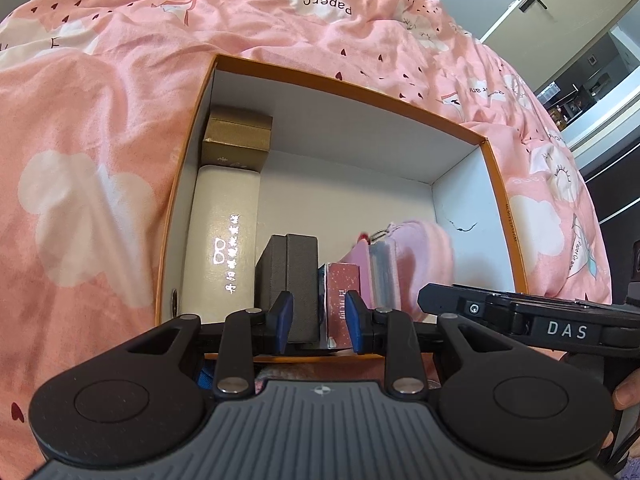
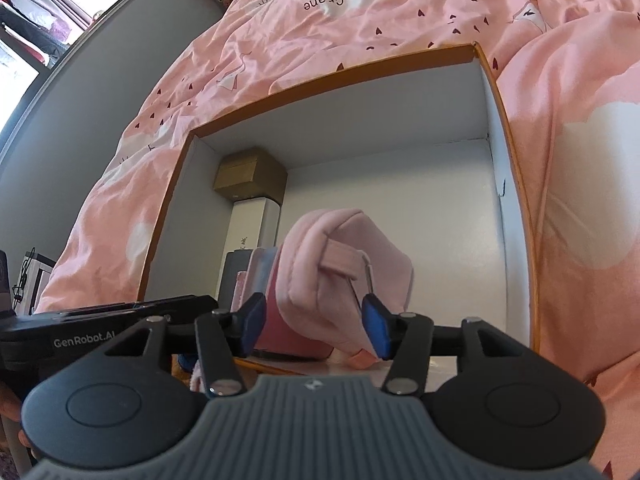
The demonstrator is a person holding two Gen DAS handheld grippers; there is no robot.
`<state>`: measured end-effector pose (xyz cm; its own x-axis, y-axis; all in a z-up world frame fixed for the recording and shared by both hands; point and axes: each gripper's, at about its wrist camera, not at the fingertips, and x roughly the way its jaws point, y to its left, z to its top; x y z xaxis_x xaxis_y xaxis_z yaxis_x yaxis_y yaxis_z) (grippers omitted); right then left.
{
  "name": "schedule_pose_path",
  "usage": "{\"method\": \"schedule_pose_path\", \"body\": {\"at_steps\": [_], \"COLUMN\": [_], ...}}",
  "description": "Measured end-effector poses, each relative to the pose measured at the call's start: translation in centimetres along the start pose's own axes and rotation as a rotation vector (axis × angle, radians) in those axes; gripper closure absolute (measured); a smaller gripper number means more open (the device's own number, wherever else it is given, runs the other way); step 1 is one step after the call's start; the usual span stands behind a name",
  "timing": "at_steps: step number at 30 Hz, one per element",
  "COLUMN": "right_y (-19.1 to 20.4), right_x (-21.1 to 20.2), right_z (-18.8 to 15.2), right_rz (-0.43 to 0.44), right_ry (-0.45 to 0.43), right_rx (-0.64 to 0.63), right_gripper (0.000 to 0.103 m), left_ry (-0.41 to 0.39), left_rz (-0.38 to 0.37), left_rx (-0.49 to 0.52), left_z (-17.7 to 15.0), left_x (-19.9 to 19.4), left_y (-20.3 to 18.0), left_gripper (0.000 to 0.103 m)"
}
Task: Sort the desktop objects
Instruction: 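Lower the card wallet and pink pouch into the shoebox with the left and right grippers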
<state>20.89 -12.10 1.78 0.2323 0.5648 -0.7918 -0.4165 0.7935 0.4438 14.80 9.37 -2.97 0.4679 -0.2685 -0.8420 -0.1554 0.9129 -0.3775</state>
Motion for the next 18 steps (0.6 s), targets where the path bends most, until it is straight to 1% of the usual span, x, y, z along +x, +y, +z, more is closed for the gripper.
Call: {"method": "schedule_pose_path", "body": {"at_steps": [7, 10, 14, 16, 17, 18], "right_y": [-0.4, 0.0, 1.4, 1.7, 1.8, 1.7], "right_x": [-0.4, -0.3, 0.4, 1.2, 1.6, 1.9], "right_z": [0.7, 1.4, 2.4, 2.7, 2.7, 2.6], "right_rz": [-0.002, 0.004, -0.033, -0.062, -0.082, -0.09], "right_ry": [-0.019, -0.035, -0.067, -0.066, -0.06, -0.056], "right_rx": [0.012, 0.013, -0.023, -0.032, -0.036, -0.042], "right_gripper": [0.048, 0.048, 0.048, 0.049, 0.052, 0.059], "left_ry": [-0.009, -0.01, -0.015, -0.016, -0.016, -0.016], "left_rz": [0.005, 0.008, 0.006, 0.007, 0.007, 0.007], "left_rx": [-0.007, -0.01, -0.016, -0.018, -0.019, -0.019], "left_z": [0.1, 0.2, 0.3, 0.3, 0.3, 0.3], "left_x": [0.1, 0.1, 0.0, 0.0, 0.0, 0.0], "left_y": [0.1, 0.1, 0.2, 0.2, 0.1, 0.1], "left_gripper": [0.071, 0.071, 0.071, 0.071, 0.072, 0.071]}}
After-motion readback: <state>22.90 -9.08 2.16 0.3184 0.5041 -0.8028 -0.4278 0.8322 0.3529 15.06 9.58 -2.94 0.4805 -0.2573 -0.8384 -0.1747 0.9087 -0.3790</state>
